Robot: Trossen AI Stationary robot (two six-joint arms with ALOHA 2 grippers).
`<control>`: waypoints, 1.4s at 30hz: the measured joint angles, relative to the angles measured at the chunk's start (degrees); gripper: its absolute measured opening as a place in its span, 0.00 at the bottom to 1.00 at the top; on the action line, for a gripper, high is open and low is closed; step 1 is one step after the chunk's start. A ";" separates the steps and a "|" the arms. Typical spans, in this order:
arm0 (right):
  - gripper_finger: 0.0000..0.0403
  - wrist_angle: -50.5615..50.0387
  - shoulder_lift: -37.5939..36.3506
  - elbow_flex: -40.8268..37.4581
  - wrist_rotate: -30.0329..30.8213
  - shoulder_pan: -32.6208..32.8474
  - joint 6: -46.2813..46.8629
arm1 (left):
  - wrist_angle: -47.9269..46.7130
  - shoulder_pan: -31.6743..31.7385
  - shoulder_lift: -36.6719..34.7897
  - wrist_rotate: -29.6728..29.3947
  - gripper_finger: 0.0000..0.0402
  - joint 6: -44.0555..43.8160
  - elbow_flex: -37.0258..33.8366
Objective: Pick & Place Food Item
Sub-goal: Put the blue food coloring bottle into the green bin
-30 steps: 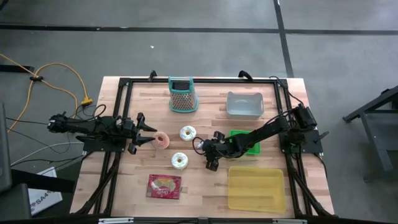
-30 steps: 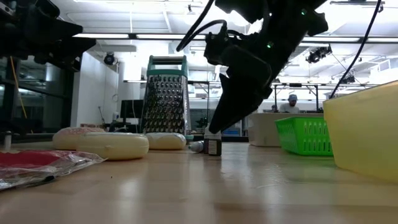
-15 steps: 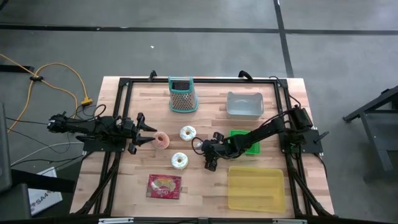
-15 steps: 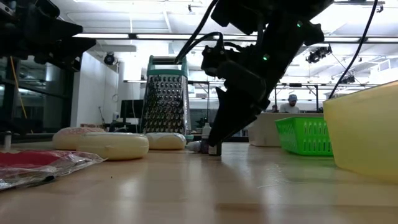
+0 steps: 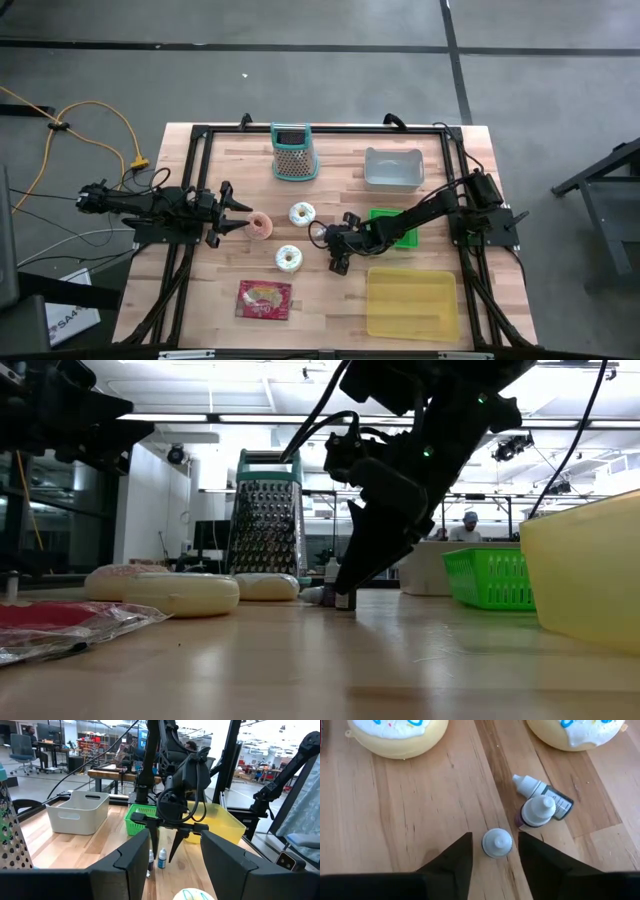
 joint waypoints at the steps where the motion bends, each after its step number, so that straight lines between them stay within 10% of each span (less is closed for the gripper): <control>1: 0.34 0.00 0.00 0.00 0.00 0.00 0.00 | 0.00 0.00 0.00 -0.02 0.42 0.00 0.00; 25: 0.18 -0.73 -0.43 0.00 0.08 0.00 -0.10 | 0.00 0.01 0.00 0.00 0.42 0.00 0.00; 42: 0.17 -16.29 -15.54 -1.01 3.73 -1.16 2.04 | 0.00 0.00 0.01 -0.03 0.42 0.00 0.00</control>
